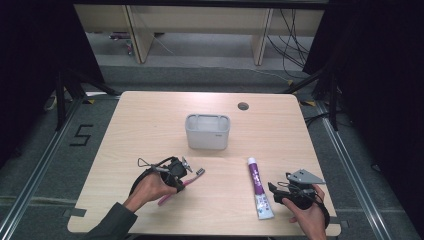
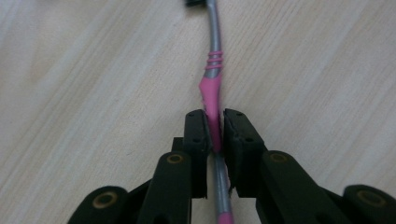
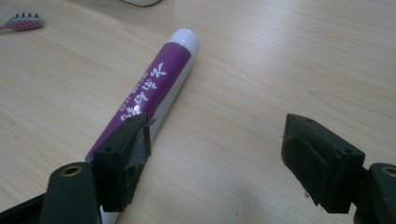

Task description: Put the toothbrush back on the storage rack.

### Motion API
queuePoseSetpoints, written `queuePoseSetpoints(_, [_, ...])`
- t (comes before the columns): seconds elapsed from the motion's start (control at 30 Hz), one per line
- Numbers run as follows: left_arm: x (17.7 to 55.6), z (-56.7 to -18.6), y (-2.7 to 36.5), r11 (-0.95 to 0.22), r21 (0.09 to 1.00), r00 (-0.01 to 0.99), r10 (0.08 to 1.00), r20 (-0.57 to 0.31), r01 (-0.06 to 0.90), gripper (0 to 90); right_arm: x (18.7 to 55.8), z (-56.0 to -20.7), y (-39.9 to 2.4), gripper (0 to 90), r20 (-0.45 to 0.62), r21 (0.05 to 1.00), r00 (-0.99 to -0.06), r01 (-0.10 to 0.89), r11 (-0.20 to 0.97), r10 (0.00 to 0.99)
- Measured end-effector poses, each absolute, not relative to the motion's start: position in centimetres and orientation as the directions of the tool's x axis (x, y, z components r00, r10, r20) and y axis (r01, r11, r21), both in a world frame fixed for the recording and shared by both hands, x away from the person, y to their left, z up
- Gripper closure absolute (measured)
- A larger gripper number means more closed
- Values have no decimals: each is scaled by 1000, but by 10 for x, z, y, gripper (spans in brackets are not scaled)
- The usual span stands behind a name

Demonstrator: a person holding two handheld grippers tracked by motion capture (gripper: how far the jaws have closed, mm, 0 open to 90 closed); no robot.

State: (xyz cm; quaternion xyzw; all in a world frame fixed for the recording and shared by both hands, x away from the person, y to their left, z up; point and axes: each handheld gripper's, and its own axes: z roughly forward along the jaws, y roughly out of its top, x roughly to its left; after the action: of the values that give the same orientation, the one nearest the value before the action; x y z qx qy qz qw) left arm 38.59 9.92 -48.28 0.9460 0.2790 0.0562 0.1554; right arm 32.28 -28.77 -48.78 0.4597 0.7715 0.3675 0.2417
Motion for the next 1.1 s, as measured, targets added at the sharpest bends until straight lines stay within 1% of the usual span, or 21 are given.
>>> queuePoseSetpoints(0.07, [387, -482, 96, -816, 295, 848, 530, 33, 498, 808, 323, -488, -288, 254, -37, 790, -460, 530, 307, 887])
queuePoseSetpoints(0.3, [389, -480, 91, -842, 253, 864, 502, 43, 477, 813, 323, -488, -288, 255, -38, 790, -461, 529, 309, 887])
queuePoseSetpoints(0.53, [391, -479, 89, -857, 233, 875, 481, 47, 459, 816, 323, -487, -288, 257, -42, 793, -459, 526, 309, 888])
queuePoseSetpoints(0.57, [390, -480, 89, -859, 235, 877, 477, 49, 454, 816, 322, -488, -287, 257, -26, 790, -457, 536, 299, 889])
queuePoseSetpoints(0.63, [391, -479, 89, -861, 232, 879, 474, 46, 452, 817, 323, -487, -288, 257, -37, 794, -459, 526, 305, 887])
queuePoseSetpoints(0.67, [390, -478, 90, -858, 240, 877, 477, 49, 454, 817, 323, -488, -287, 257, -23, 793, -460, 532, 296, 888])
queuePoseSetpoints(0.7, [391, -476, 90, -856, 252, 876, 479, 54, 452, 817, 323, -487, -288, 257, -49, 795, -457, 520, 311, 888])
queuePoseSetpoints(0.73, [391, -475, 91, -856, 261, 877, 476, 59, 447, 817, 323, -487, -288, 257, -34, 793, -459, 528, 303, 888])
queuePoseSetpoints(0.93, [390, -467, 95, -855, 287, 882, 468, 62, 433, 817, 323, -487, -289, 257, -42, 794, -456, 525, 306, 889])
queuePoseSetpoints(1.07, [391, -463, 99, -837, 333, 876, 479, 60, 435, 817, 323, -487, -289, 257, -42, 795, -454, 525, 306, 890])
queuePoseSetpoints(1.1, [392, -462, 100, -838, 342, 877, 474, 70, 425, 817, 321, -487, -287, 257, -3, 787, -440, 554, 273, 898])
